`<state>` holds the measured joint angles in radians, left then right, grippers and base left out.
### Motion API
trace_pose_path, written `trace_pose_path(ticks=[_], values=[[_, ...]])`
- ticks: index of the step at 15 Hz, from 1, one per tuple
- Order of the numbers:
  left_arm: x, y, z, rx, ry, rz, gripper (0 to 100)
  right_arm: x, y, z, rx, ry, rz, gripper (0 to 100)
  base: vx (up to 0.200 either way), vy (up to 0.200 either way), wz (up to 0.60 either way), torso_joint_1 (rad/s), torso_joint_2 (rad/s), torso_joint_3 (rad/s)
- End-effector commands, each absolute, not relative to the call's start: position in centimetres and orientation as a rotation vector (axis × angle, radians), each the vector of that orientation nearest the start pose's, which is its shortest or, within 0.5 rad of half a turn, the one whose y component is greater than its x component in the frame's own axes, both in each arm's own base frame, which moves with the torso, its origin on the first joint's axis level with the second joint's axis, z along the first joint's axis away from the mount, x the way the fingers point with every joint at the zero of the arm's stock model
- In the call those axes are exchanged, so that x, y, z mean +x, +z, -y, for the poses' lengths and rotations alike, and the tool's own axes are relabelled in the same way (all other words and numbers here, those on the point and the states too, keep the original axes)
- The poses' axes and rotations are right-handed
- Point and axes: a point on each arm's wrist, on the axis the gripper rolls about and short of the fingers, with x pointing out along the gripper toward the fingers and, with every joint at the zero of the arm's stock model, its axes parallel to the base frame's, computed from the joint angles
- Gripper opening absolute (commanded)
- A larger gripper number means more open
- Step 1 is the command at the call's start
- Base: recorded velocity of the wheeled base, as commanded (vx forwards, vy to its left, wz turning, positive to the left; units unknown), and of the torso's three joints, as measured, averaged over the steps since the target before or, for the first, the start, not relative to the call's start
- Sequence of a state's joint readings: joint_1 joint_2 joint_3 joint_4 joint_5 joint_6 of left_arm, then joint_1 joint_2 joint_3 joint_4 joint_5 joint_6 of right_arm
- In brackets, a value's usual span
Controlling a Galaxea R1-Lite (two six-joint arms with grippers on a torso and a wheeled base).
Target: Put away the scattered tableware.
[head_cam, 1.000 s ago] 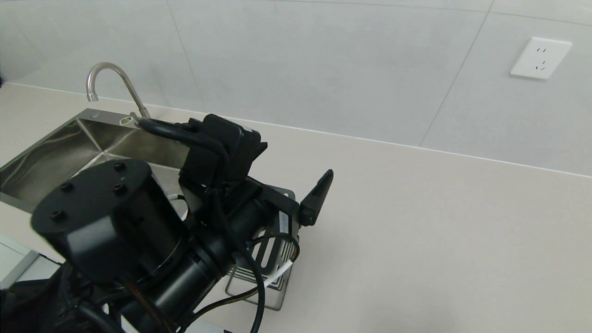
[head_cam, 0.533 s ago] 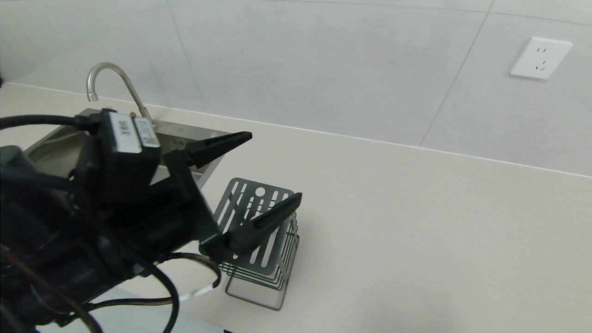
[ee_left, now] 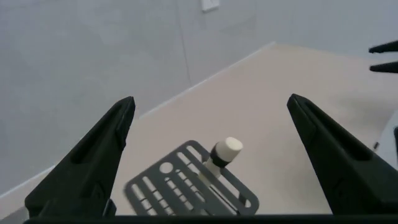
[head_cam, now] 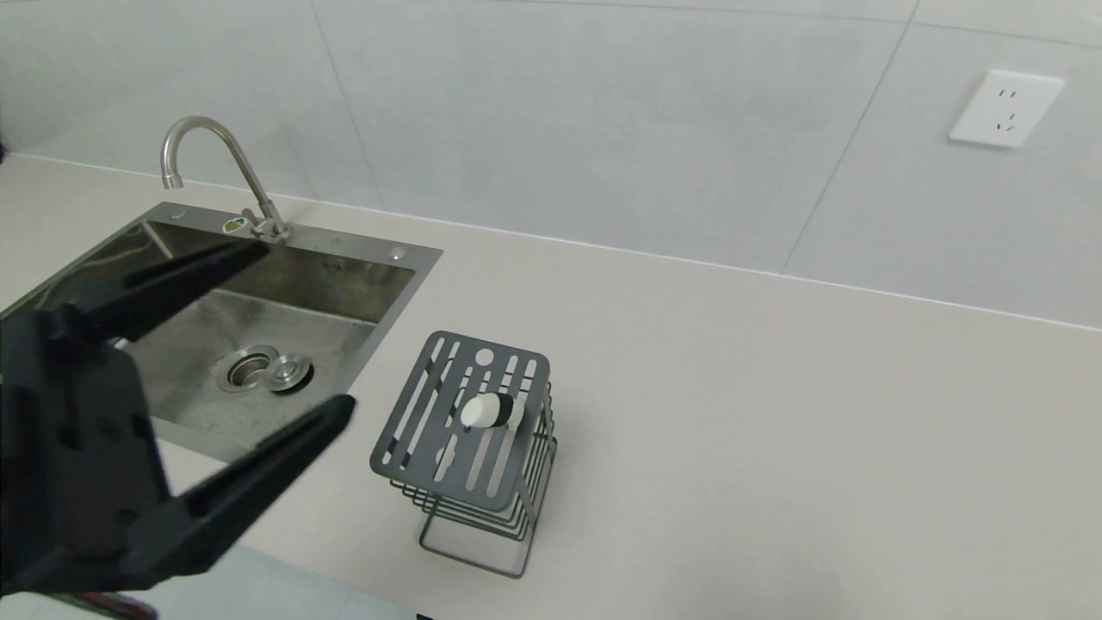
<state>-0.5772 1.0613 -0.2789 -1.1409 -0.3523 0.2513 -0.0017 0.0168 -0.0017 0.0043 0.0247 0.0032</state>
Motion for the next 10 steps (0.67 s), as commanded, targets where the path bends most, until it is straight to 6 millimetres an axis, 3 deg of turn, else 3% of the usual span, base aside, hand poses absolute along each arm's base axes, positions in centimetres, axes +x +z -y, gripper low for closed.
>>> trace_pose_path(ticks=[1, 4, 5, 8, 10], values=[[5.2, 22.7, 2.9, 0.095, -0.595, 0.591, 100, -2.2, 7.6, -0.1, 0.003, 0.025, -0.022, 100, 0.0, 0.0, 0.0, 0.0, 0.0, 0.0], [2.0, 18.6, 1.0, -0.104, -0.455, 0.467, 100, -2.2, 7.6, -0.1, 0.003, 0.025, -0.022, 100, 0.0, 0.0, 0.0, 0.0, 0.0, 0.0], [0.7, 16.2, 0.5, -0.099, -0.392, 0.41, 100, -2.2, 7.6, -0.1, 0.003, 0.025, -0.022, 100, 0.0, 0.0, 0.0, 0.0, 0.0, 0.0], [-1.7, 13.2, 0.2, -0.07, -0.232, 0.312, 100, -2.2, 7.6, -0.1, 0.003, 0.025, -0.022, 100, 0.0, 0.0, 0.0, 0.0, 0.0, 0.0], [-2.3, 9.8, 0.3, -0.061, -0.166, 0.182, 100, -2.2, 7.6, -0.1, 0.003, 0.025, -0.022, 100, 0.0, 0.0, 0.0, 0.0, 0.0, 0.0]])
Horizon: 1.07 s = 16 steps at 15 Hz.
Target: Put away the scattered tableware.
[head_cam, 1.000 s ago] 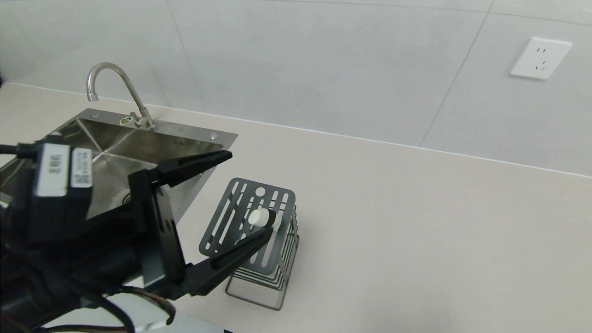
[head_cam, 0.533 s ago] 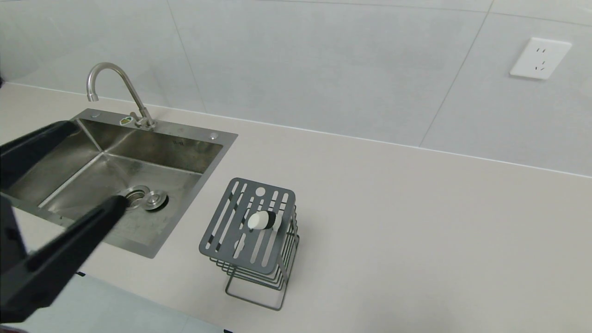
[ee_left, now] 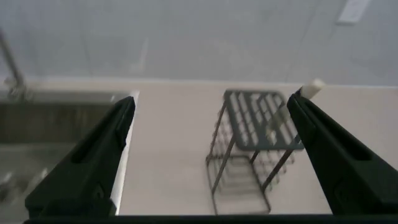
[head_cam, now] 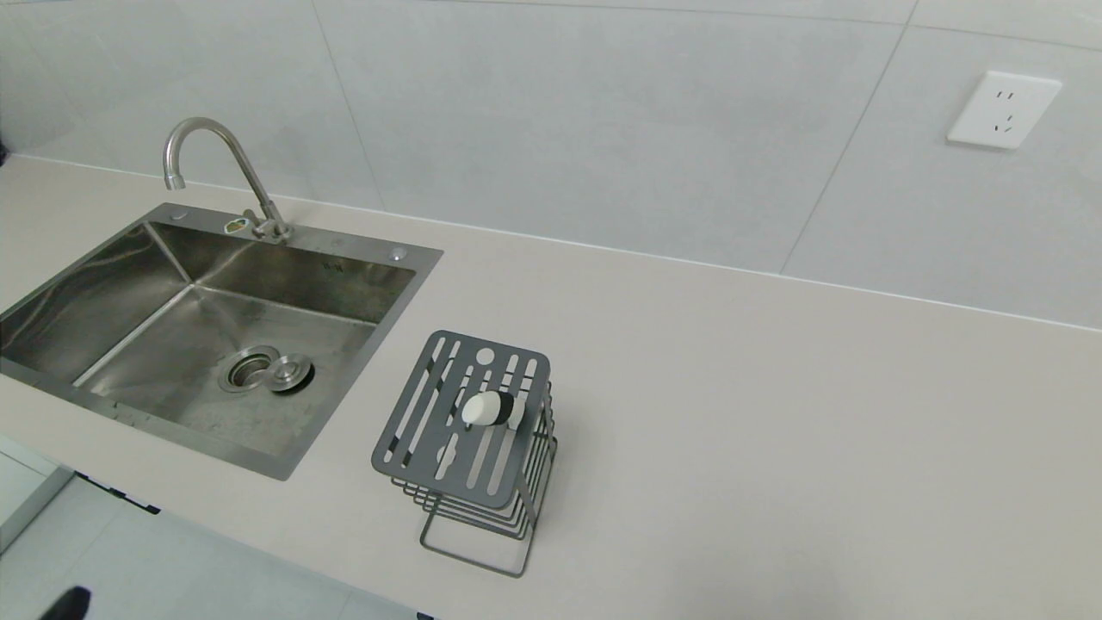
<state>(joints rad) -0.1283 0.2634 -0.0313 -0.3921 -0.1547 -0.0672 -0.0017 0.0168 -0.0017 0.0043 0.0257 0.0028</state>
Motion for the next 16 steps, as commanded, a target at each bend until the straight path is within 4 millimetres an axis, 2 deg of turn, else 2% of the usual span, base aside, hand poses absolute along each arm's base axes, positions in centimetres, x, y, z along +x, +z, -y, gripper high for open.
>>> trace_pose_path(ticks=[1, 2, 6, 9, 16], values=[[-2.4, 9.3, 0.3, -0.057, -0.156, 0.165, 100, -2.2, 7.6, -0.1, 0.003, 0.025, -0.022, 100, 0.0, 0.0, 0.0, 0.0, 0.0, 0.0], [-2.3, 8.1, 0.3, -0.047, -0.13, 0.044, 100, -2.2, 7.6, -0.1, 0.003, 0.025, -0.022, 100, 0.0, 0.0, 0.0, 0.0, 0.0, 0.0], [-2.3, 7.5, 0.0, 0.043, -0.008, -0.018, 100, -2.2, 7.6, -0.1, 0.003, 0.025, -0.022, 100, 0.0, 0.0, 0.0, 0.0, 0.0, 0.0], [-2.3, 7.5, 0.0, 0.0, -0.003, -0.002, 100, -2.2, 7.6, -0.1, 0.002, 0.025, -0.021, 100, 0.0, 0.0, 0.0, 0.0, 0.0, 0.0], [-2.3, 7.5, 0.0, 0.009, 0.002, -0.003, 100, -2.2, 7.6, -0.1, 0.002, 0.025, -0.02, 100, -0.2, 0.0, 0.0, 0.003, 0.0, 0.004]])
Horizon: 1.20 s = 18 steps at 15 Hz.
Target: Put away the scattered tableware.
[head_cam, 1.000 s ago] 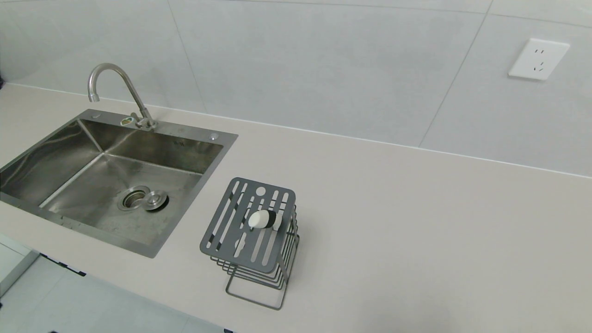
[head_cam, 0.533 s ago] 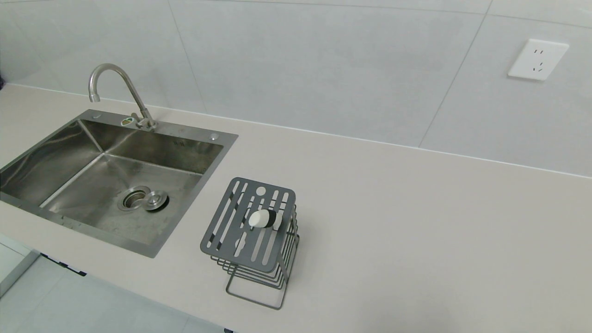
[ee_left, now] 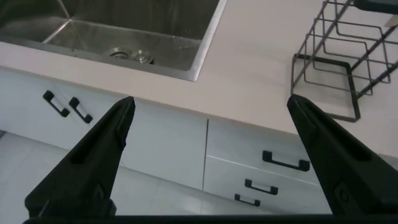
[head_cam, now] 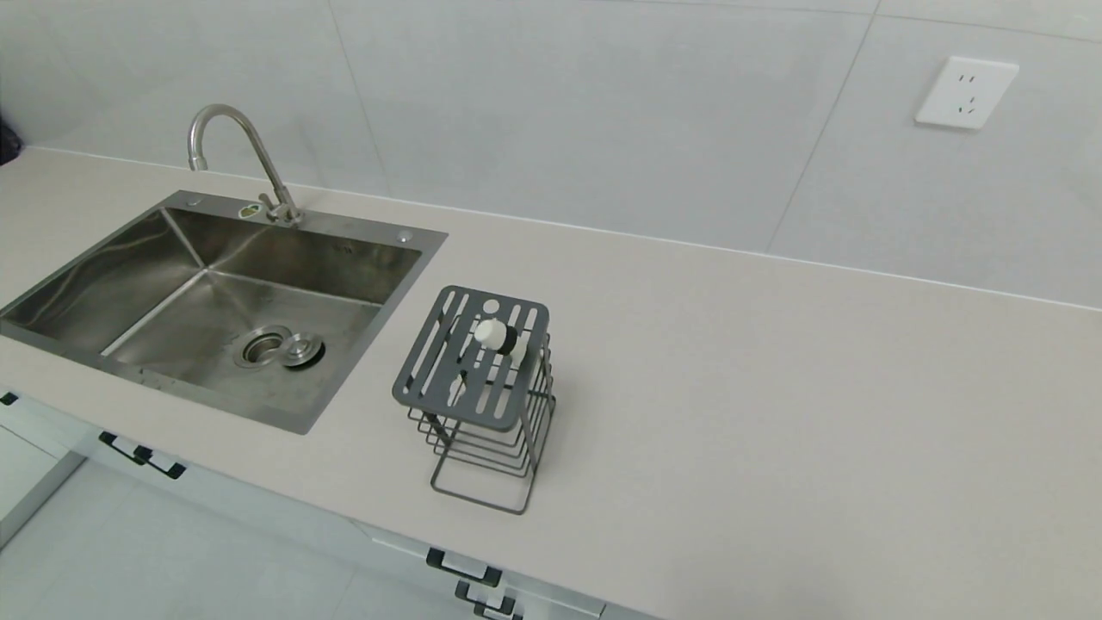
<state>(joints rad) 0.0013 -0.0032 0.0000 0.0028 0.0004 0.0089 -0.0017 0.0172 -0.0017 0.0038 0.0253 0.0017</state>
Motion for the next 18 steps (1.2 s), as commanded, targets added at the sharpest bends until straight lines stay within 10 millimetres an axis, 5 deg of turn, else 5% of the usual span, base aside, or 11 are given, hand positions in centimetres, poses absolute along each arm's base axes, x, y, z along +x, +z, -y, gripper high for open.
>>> trace_pose_path(ticks=[1, 13, 18], values=[[-2.28, 7.52, 0.0, 0.009, 0.002, -0.003, 100, -2.15, 7.6, -0.06, 0.003, 0.025, -0.02, 100, -0.2, 0.0, -0.6, 0.007, 0.0, 0.002], [-2.28, 7.52, 0.01, 0.0, -0.003, -0.003, 100, -2.15, 7.6, -0.06, 0.003, 0.025, -0.02, 100, -0.017, 0.0, -0.6, 0.001, 0.0, 0.002], [-2.28, 7.52, 0.01, 0.0, -0.003, -0.003, 100, -2.15, 7.6, -0.06, 0.002, 0.025, -0.02, 100, 0.0, 0.0, 0.0, 0.0, 0.0, 0.0]])
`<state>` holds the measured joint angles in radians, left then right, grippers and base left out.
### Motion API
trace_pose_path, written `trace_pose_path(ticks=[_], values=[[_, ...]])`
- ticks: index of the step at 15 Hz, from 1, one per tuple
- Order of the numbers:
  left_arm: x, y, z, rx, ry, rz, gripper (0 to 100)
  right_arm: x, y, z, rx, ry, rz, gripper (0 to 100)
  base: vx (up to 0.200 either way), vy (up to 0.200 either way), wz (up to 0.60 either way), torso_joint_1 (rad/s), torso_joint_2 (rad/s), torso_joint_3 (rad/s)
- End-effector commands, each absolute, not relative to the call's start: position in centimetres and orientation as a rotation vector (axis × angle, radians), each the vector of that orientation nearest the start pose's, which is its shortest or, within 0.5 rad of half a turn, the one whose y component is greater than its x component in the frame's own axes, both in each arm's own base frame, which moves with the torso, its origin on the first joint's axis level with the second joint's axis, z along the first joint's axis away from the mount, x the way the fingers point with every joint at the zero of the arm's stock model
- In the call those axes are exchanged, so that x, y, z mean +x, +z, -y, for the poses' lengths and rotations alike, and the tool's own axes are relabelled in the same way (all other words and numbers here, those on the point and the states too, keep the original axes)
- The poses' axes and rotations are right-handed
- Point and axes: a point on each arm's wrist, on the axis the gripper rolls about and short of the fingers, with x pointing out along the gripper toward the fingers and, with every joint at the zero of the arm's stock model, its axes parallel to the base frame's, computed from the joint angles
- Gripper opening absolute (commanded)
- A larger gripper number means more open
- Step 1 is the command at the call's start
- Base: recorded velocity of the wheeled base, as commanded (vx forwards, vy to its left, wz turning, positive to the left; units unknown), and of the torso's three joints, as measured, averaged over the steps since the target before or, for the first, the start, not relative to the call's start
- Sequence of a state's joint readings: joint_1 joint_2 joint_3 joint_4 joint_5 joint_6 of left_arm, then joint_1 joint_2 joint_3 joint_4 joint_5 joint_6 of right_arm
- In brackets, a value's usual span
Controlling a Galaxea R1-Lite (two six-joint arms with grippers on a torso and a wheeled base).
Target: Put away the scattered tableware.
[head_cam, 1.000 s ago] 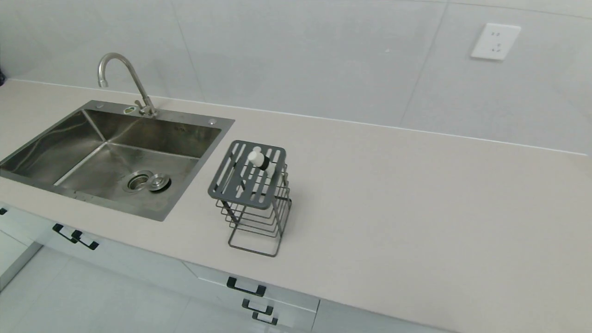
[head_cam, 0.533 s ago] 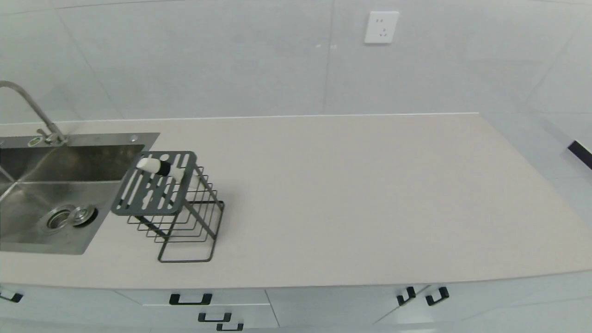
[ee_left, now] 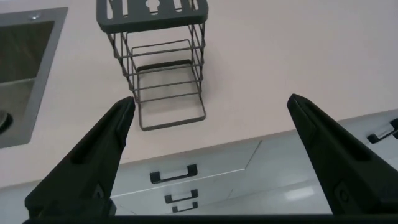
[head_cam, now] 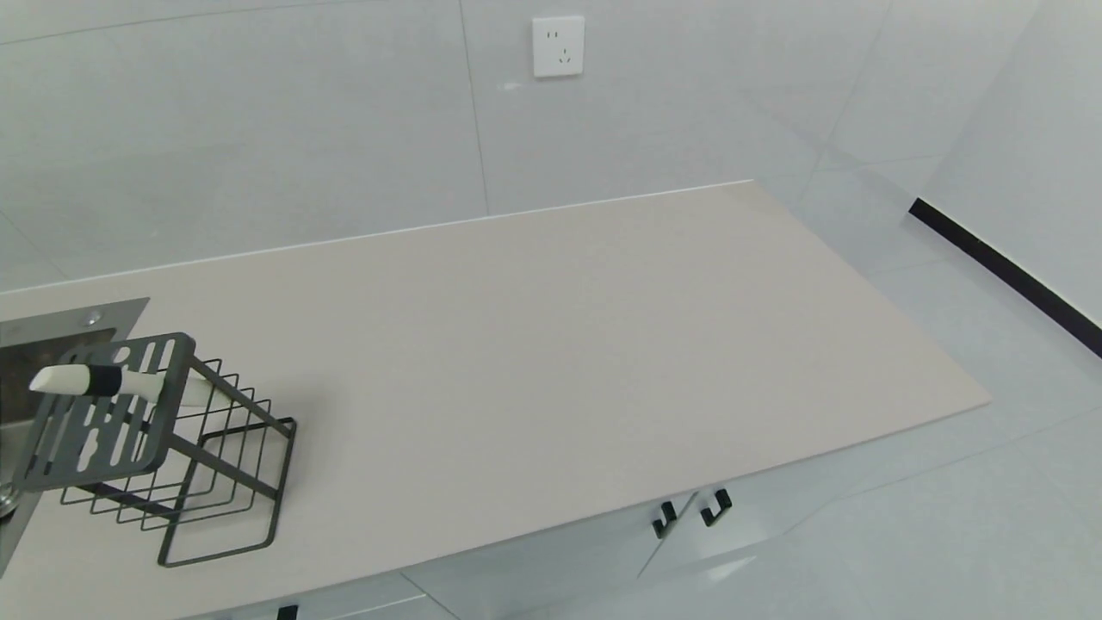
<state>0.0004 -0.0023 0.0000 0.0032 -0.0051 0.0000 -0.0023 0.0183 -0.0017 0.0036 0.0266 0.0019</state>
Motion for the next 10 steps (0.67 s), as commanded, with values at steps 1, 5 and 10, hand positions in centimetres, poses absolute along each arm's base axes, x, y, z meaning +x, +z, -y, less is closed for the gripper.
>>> trace_pose_path(ticks=[1, 5, 10], values=[[-2.28, 7.52, 0.01, 0.0, -0.003, -0.003, 100, -2.15, 7.6, -0.07, 0.002, 0.026, -0.02, 100, 0.0, 0.0, 0.0, 0.0, 0.0, 0.0], [-2.28, 7.52, 0.01, -0.002, -0.003, -0.003, 100, -2.15, 7.6, -0.07, 0.002, 0.026, -0.02, 100, 0.0, 0.0, 0.0, 0.0, 0.0, 0.0], [-2.28, 7.52, 0.01, -0.002, -0.003, -0.003, 100, -2.15, 7.62, -0.07, 0.0, 0.026, -0.018, 100, 0.0, 0.0, 0.0, 0.0, 0.0, 0.0]])
